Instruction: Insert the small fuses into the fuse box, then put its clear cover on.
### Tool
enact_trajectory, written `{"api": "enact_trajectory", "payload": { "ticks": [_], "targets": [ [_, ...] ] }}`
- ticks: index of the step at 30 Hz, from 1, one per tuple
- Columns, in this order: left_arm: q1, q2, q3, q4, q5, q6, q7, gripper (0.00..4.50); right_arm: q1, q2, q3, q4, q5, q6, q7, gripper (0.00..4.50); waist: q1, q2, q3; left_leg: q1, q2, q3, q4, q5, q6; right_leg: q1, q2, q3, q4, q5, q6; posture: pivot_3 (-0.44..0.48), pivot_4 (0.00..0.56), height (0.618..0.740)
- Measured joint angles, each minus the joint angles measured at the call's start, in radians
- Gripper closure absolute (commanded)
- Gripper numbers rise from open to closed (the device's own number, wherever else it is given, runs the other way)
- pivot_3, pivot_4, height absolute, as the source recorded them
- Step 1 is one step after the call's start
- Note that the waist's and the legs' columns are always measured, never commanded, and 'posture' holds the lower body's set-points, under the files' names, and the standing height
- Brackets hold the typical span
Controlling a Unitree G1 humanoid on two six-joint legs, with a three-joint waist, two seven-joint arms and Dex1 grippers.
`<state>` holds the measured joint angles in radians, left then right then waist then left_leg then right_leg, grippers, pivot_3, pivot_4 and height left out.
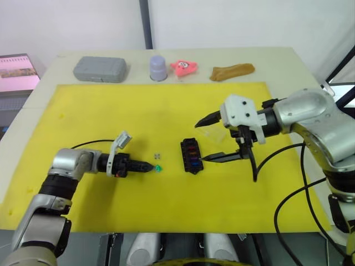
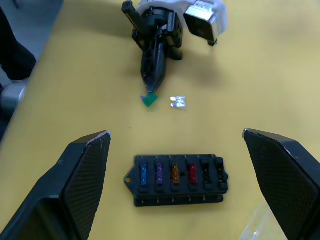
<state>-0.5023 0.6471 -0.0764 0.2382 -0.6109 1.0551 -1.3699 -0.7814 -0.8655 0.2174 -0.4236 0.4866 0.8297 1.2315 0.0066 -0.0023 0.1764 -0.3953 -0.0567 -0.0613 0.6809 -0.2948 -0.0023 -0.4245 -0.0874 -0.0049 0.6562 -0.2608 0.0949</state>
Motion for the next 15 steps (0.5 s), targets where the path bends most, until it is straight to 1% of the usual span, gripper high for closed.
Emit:
{"api": "enact_trajectory", "payload": {
  "ticks": [2,6,9,12,15],
  "targets": [
    [-0.001,-0.003,0.087,-0.088,-0.046,0.002,0.049,4.47,-0.003,0.03,-0.01,0.02,0.049,0.075,-0.021,0.0,0.0,-0.001,0.001,-0.003,0.0,0.0,0.001,0.0,0.0,-0.003,0.0,0.0,0.0,0.0,0.0,0.0,0.15,0.731],
    [0.001,-0.021,0.221,-0.26,-0.154,0.03,0.144,4.47,-0.033,0.089,-0.038,0.065,0.139,0.22,-0.07,0.0,0.001,-0.001,0.001,-0.008,0.0,0.0,0.001,0.002,-0.004,-0.007,0.0,0.0,-0.001,0.0,0.0,0.0,0.15,0.731],
    [-0.005,-0.032,0.276,-0.384,-0.242,0.061,0.217,4.47,-0.093,0.156,-0.07,0.119,0.21,0.345,-0.127,0.0,-0.002,-0.001,0.001,-0.009,0.0,0.0,0.002,0.004,-0.007,-0.008,0.0,0.0,-0.001,0.0,0.0,0.0,0.15,0.731],
    [-0.014,-0.041,0.293,-0.457,-0.302,0.078,0.278,4.47,-0.142,0.189,-0.098,0.175,0.253,0.44,-0.176,0.0,-0.002,-0.001,0.001,-0.009,0.0,0.0,0.002,0.004,-0.007,-0.008,0.0,0.0,-0.001,0.001,0.0,0.0,0.15,0.731],
    [-0.019,-0.041,0.295,-0.477,-0.341,0.086,0.319,4.5,-0.151,0.212,-0.116,0.202,0.287,0.491,-0.203,0.93,-0.001,-0.001,0.001,-0.01,-0.001,0.0,0.002,0.004,-0.007,-0.008,0.0,0.0,-0.001,0.001,0.001,0.0,0.15,0.731]
  ]
}}
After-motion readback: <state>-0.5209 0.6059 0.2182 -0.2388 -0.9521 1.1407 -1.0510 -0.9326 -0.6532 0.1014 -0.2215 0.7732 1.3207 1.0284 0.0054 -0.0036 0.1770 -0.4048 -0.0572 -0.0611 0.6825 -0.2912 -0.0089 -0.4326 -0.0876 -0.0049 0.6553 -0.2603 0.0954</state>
